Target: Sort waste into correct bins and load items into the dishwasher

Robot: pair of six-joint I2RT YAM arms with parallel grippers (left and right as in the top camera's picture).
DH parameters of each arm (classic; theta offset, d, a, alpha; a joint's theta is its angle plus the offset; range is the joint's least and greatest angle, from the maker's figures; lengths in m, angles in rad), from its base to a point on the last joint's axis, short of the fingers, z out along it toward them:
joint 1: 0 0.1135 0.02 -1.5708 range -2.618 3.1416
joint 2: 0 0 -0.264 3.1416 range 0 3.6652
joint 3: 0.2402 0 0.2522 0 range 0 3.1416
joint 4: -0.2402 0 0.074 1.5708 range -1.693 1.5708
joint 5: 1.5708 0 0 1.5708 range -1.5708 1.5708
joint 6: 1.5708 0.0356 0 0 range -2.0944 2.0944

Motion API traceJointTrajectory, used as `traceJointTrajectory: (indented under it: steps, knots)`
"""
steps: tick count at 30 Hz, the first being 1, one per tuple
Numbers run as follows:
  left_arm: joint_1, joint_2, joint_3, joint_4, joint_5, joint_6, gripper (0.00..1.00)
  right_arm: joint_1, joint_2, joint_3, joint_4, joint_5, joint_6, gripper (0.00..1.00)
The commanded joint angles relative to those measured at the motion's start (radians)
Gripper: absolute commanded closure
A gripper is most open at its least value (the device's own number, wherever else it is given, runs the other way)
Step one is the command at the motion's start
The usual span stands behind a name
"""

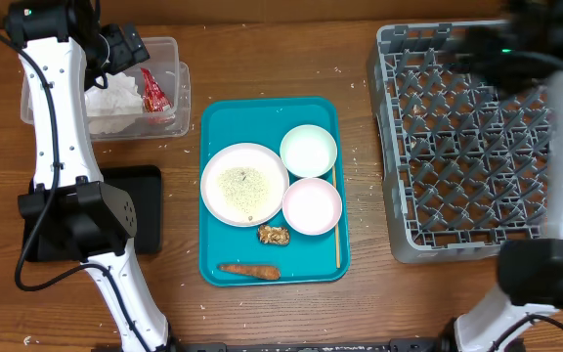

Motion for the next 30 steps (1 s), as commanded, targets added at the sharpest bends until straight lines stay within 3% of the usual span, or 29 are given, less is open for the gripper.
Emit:
traceJointTrajectory:
  steps: [1,7,16,30]
  knots:
    - [-0.004,0.01,-0.004,0.002,0.0,-0.006,0.0,0.154,0.039,-0.051,0.048,0.03,-0.024,0.27]
    - [-0.004,0.01,-0.004,0.002,0.0,-0.006,0.0,0.355,0.179,-0.12,0.146,0.089,0.002,0.3]
    - [-0.004,0.01,-0.004,0.002,0.0,-0.006,0.0,0.532,0.375,-0.119,0.229,-0.016,0.149,0.34]
    - [-0.004,0.01,-0.004,0.002,0.001,-0.006,0.0,0.659,0.448,-0.12,0.279,0.312,0.427,0.4]
